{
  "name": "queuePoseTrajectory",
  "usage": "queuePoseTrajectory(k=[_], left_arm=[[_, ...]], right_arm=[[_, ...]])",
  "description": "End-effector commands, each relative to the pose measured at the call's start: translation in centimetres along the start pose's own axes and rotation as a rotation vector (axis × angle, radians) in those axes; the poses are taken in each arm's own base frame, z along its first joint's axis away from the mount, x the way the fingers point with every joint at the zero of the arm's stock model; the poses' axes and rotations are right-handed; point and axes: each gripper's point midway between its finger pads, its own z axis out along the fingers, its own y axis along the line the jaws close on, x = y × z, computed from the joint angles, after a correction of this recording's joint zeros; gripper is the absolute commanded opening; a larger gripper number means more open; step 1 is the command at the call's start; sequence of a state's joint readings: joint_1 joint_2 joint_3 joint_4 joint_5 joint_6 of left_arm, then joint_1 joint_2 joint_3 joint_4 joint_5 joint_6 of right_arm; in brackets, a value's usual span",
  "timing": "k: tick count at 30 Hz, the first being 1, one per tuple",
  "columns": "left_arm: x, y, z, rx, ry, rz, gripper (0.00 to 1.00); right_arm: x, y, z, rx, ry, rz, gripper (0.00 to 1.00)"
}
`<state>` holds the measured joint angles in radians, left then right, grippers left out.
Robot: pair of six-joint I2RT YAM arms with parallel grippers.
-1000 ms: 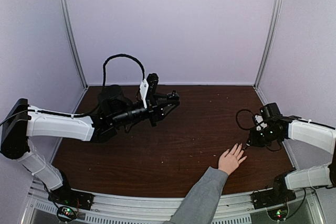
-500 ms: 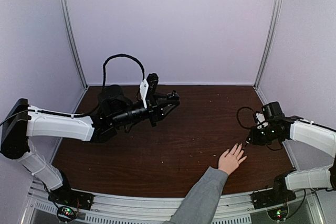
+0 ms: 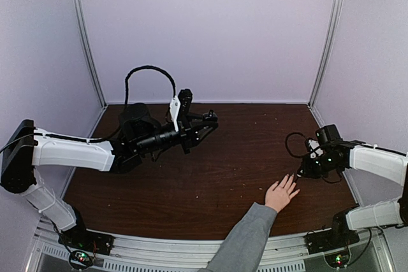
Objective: Paint the nails
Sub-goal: Paint the hand on the nail.
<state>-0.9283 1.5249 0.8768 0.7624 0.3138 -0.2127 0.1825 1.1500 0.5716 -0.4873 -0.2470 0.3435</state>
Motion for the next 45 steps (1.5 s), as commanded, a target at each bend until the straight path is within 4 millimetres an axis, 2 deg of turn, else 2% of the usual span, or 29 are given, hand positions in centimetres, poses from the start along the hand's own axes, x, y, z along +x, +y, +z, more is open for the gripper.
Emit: queuePoseTrajectory(k=[1,32,45], left_arm=[[-1.5,0.3,-0.1,-0.003,-0.064,0.009,0.0],[-1.5,0.4,0.2,0.0,-0.06,0.01,0.0],[-1.3,0.5,0.3,0.0,-0.058,0.005,0.0]], right_arm=[[-0.8,-0.1,0.0,0.006,-0.014,0.002,0.0],[-1.1,-1.2,0.0,0.05,-0.032,0.042,0.0],[-2.0,-0.9,-1.4,0.018,-0.106,0.04,0.0]])
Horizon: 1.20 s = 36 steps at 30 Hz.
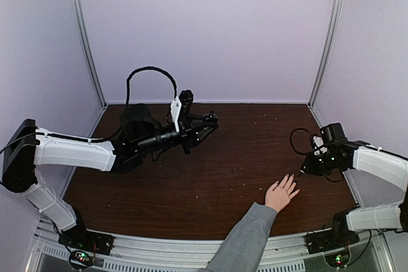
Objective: Paint the nails
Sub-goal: Paint the hand on the nail.
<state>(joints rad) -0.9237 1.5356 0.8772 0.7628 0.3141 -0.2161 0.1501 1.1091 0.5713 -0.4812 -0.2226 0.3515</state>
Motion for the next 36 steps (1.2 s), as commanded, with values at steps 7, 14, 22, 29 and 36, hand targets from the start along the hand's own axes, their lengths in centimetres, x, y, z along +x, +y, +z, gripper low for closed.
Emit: queuePoseTrajectory(k=[7,14,22,29,36], left_arm=[[-1.9,0.2,0.2,0.005,-0.068,0.012,0.0],[-1.8,0.2,0.1,0.004,-0.066,0.01,0.0],[-1.8,0.2,0.1,0.005,-0.069,0.008,0.0],[-1.9,0.2,0.0,0.003,-0.072,0.008,0.0],[-2.0,0.1,0.1,0.009,-0.079,0.003,0.0]], right_arm=[[0.0,0.8,0.4,-0.053,0.014,-0.005,0.0],[0.1,1.1,-0.1,-0.07,0.013,0.0,0.0],[0.5,0.6,-0.2,-0.047,0.018,0.018,0.0],[1.0,0.4,-0.3,-0.039,0.031,0.039,0.0],[1.3,0.3,-0.6,-0.039,0.018,0.053,0.0]])
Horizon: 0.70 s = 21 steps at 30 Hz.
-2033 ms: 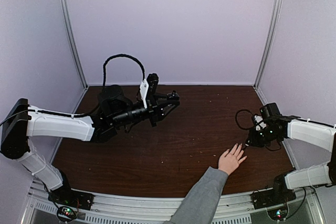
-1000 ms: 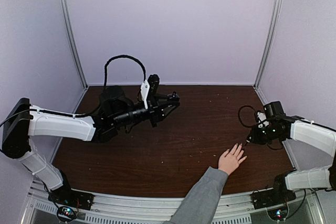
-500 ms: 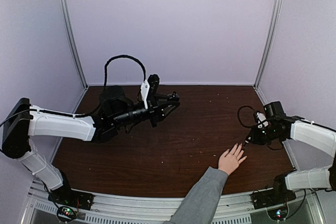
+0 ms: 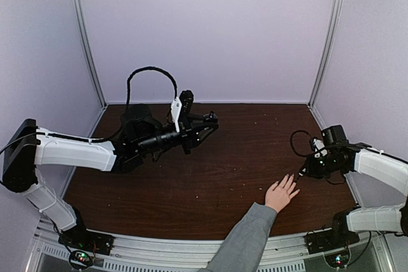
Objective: Paint the nails
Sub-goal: Paint the hand on the nail.
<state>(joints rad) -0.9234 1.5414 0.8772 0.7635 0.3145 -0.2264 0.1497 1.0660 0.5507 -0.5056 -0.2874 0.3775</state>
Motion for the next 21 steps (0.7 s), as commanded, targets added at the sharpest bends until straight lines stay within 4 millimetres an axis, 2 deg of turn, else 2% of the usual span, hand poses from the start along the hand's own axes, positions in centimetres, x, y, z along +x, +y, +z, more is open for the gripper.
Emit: queuePoseTrajectory(k=[1,21], left_arm=[[-2.2,0.1,0.1,0.01,-0.083,0.015,0.0],[-2.2,0.1,0.0,0.004,-0.083,0.013,0.0]], right_arm=[[0.1,-0.6,-0.1,0.02,-0.006,0.028,0.0],[0.4,-0.5,1.0,0.012,0.026,0.02,0.0]])
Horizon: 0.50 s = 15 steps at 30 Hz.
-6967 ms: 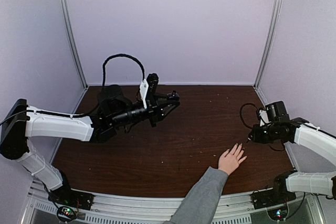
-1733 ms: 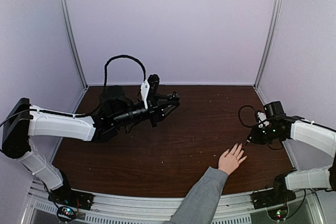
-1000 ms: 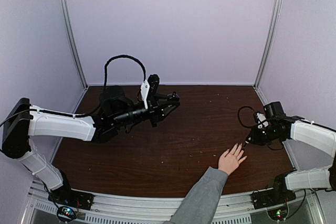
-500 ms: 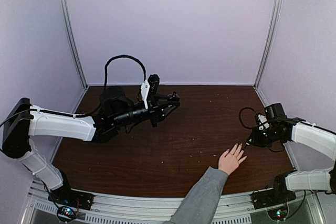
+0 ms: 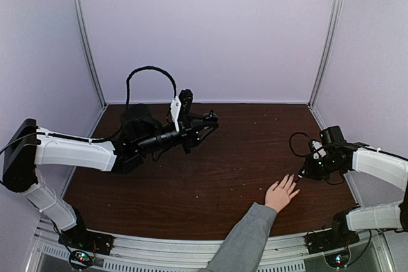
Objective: Paint the nails
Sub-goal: Paint the hand on the nail.
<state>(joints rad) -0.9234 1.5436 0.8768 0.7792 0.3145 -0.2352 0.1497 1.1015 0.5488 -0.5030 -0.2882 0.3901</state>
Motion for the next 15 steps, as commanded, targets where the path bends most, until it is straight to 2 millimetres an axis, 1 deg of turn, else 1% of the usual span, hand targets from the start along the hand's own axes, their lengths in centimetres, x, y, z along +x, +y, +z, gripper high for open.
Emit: queuePoseTrajectory(k=[1,15], left_arm=[[-1.95,0.12,-0.05,0.003,-0.072,0.019,0.0],[-1.89,0.1,-0.04,0.004,-0.069,0.017,0.0]], right_arm=[[-0.19,-0.16,0.3,-0.001,-0.006,0.001,0.0],[-0.26,0.32,0.42,-0.027,-0.005,-0.01,0.0]])
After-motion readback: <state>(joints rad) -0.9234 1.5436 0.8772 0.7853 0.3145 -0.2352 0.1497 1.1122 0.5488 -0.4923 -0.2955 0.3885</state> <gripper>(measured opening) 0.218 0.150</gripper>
